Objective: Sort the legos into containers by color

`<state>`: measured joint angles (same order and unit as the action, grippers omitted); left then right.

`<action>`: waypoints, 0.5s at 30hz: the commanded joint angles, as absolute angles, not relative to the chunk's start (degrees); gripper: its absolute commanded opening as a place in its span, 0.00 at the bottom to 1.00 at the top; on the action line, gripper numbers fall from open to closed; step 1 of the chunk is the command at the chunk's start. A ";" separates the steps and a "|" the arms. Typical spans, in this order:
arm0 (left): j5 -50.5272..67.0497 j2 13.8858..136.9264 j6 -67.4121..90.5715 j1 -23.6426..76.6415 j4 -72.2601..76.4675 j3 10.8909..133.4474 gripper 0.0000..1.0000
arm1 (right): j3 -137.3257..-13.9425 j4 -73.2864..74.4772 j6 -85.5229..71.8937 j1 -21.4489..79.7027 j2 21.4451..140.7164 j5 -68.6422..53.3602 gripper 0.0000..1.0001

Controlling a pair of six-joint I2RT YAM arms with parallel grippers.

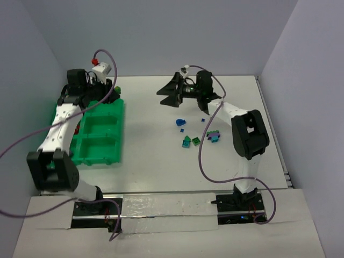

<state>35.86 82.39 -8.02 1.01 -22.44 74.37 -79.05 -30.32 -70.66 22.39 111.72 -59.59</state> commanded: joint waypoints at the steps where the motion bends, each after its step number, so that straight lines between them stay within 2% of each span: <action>1: 16.32 96.67 -9.62 -1.72 -32.35 84.30 0.00 | -79.60 -14.97 -54.93 16.65 104.05 -57.12 1.00; 9: 7.35 107.84 -8.09 -2.37 -33.44 92.63 0.00 | -81.65 1.35 -37.82 9.85 97.74 -54.09 1.00; 15: 4.29 111.55 -7.99 -2.92 -34.44 93.69 0.04 | -87.14 22.51 -18.44 9.05 95.44 -45.67 1.00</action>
